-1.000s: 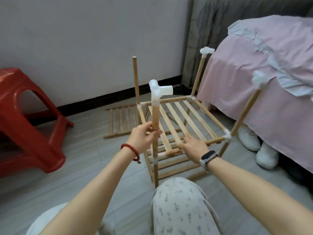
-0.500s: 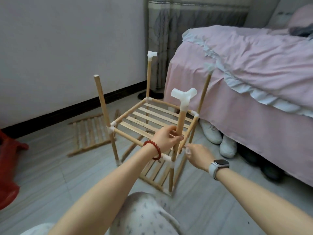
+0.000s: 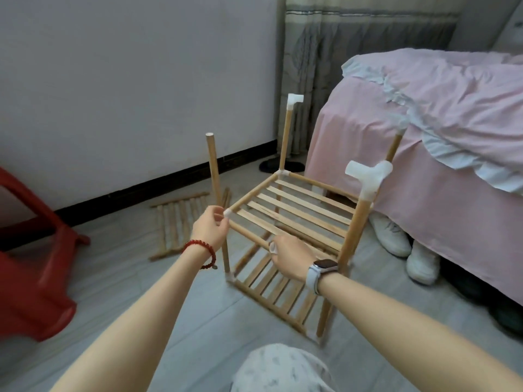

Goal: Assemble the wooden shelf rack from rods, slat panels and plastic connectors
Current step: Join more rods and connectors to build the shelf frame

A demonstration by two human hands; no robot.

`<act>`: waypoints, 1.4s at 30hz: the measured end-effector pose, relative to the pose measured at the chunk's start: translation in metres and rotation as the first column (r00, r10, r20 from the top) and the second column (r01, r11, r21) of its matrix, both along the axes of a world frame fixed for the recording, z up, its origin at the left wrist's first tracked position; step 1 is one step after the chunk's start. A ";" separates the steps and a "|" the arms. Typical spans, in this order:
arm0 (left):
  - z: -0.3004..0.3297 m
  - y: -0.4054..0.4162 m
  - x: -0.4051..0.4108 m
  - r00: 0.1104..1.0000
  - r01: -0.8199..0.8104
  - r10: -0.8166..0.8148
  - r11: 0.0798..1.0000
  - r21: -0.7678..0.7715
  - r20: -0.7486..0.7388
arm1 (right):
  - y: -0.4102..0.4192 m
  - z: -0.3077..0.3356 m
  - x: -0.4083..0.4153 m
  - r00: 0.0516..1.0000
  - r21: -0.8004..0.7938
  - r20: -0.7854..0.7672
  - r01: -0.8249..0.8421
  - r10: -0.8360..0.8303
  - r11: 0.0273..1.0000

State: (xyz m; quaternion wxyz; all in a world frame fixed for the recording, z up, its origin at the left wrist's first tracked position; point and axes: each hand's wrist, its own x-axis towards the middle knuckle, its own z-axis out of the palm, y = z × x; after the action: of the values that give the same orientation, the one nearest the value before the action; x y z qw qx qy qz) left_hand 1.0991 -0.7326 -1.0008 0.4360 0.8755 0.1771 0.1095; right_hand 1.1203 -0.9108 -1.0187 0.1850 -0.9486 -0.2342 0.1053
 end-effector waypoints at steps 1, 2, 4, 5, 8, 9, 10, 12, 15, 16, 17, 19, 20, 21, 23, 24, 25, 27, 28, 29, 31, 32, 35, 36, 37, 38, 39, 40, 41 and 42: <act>-0.002 0.010 0.006 1.000 -0.022 0.022 1.000 0.002 -0.001 | 0.014 -0.008 0.011 1.000 -0.012 0.013 0.008 -0.008 1.000; -0.004 0.017 0.012 0.999 -0.032 0.032 0.999 0.002 -0.005 | 0.024 -0.015 0.021 1.000 -0.032 0.027 0.017 -0.016 0.999; -0.006 0.027 0.026 1.000 -0.023 0.023 1.000 0.001 -0.010 | 0.041 -0.029 0.038 0.998 -0.063 0.048 0.033 -0.030 0.997; -0.009 0.033 0.037 1.000 -0.009 0.009 1.000 -0.003 0.000 | 0.053 -0.038 0.049 0.999 -0.067 0.031 0.037 -0.035 0.997; -0.012 0.046 0.065 0.997 0.043 -0.040 0.998 -0.051 0.059 | 0.080 -0.052 0.063 1.000 -0.059 -0.013 0.010 -0.011 0.998; -0.011 0.048 0.073 0.995 0.065 -0.059 0.995 -0.078 0.086 | 0.086 -0.055 0.067 1.000 -0.062 -0.003 -0.011 0.011 0.998; -0.012 0.050 0.080 0.991 0.088 -0.076 0.990 -0.106 0.112 | 0.090 -0.058 0.069 1.000 -0.071 0.003 -0.027 0.027 0.997; -0.011 0.050 0.085 0.983 0.101 -0.079 0.986 -0.130 0.164 | 0.090 -0.059 0.073 0.999 -0.075 -0.003 -0.049 0.049 0.996; -0.014 0.050 0.078 0.981 0.031 -0.007 0.992 -0.122 0.194 | 0.078 -0.058 0.070 0.995 -0.071 -0.036 -0.100 0.098 0.992; -0.015 0.050 0.071 0.980 0.018 0.005 0.993 -0.115 0.201 | 0.074 -0.056 0.065 0.992 -0.072 -0.041 -0.125 0.122 0.990; -0.016 0.050 0.060 0.978 0.013 0.009 0.995 -0.100 0.210 | 0.070 -0.054 0.059 0.988 -0.072 -0.047 -0.151 0.148 0.986; -0.017 0.050 0.037 0.975 0.014 -0.003 0.999 -0.048 0.221 | 0.062 -0.053 0.048 0.978 -0.071 -0.060 -0.203 0.199 0.977; -0.016 0.050 0.024 0.977 0.020 -0.015 1.000 -0.021 0.213 | 0.059 -0.054 0.043 0.972 -0.071 -0.066 -0.228 0.224 0.971; -0.015 0.051 0.011 0.981 0.028 -0.029 1.000 0.003 0.193 | 0.055 -0.053 0.038 0.965 -0.072 -0.074 -0.255 0.250 0.964; -0.011 0.053 -0.014 0.988 0.053 -0.058 0.998 0.040 0.144 | 0.050 -0.052 0.029 0.950 -0.087 -0.089 -0.306 0.299 0.948; -0.009 0.054 -0.026 0.991 0.063 -0.069 0.997 0.051 0.119 | 0.049 -0.052 0.025 0.939 -0.097 -0.099 -0.337 0.328 0.936; -0.007 0.056 -0.040 0.993 0.066 -0.072 0.996 0.060 0.097 | 0.049 -0.049 0.019 0.928 -0.097 -0.114 -0.367 0.356 0.925; -0.003 0.057 -0.061 0.994 0.081 -0.086 0.994 0.071 0.063 | 0.050 -0.045 0.011 0.905 -0.070 -0.156 -0.410 0.396 0.909; -0.001 0.057 -0.069 0.994 0.091 -0.095 0.993 0.071 0.047 | 0.050 -0.044 0.008 0.897 -0.055 -0.175 -0.421 0.406 0.905; 0.001 0.057 -0.076 0.994 0.097 -0.100 0.993 0.071 0.039 | 0.052 -0.039 0.005 0.896 -0.041 -0.185 -0.417 0.404 0.908; 0.004 0.055 -0.084 0.993 0.089 -0.093 0.995 0.054 0.068 | 0.060 -0.028 0.002 0.926 -0.008 -0.135 -0.358 0.354 0.934; 0.008 0.053 -0.086 0.990 0.077 -0.079 0.997 0.024 0.114 | 0.065 -0.019 0.001 0.948 0.046 -0.097 -0.301 0.304 0.953; 0.020 0.045 -0.085 0.956 0.058 -0.032 0.995 -0.081 0.292 | 0.082 0.020 -0.002 0.972 0.443 -0.184 -0.051 0.147 0.895; 0.023 0.043 -0.084 0.937 0.054 -0.014 0.993 -0.104 0.348 | 0.087 0.033 -0.002 0.957 0.568 -0.254 0.031 0.140 0.823; 0.026 0.042 -0.082 0.918 0.050 0.000 0.992 -0.115 0.396 | 0.090 0.045 -0.003 0.937 0.666 -0.315 0.106 0.150 0.738; 0.027 0.042 -0.081 0.901 0.050 0.005 0.992 -0.114 0.434 | 0.093 0.056 -0.004 0.911 0.745 -0.370 0.176 0.179 0.644; 0.028 0.043 -0.079 0.889 0.057 -0.001 0.993 -0.108 0.457 | 0.096 0.064 -0.004 0.881 0.805 -0.413 0.234 0.231 0.546; 0.028 0.045 -0.077 0.885 0.071 -0.016 0.992 -0.102 0.464 | 0.098 0.072 -0.004 0.847 0.846 -0.437 0.273 0.302 0.458; 0.028 0.047 -0.075 0.884 0.084 -0.029 0.992 -0.096 0.466 | 0.100 0.078 -0.005 0.814 0.872 -0.443 0.295 0.375 0.390; 0.027 0.049 -0.074 0.880 0.087 -0.030 0.991 -0.099 0.473 | 0.103 0.083 -0.006 0.792 0.889 -0.431 0.291 0.432 0.353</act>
State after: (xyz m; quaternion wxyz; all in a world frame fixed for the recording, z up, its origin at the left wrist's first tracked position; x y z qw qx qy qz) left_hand 1.0249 -0.6840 -0.9741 0.5197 0.8006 0.0456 0.2949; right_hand 1.1143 -0.8077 -0.9356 0.7480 -0.5697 -0.2222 0.2581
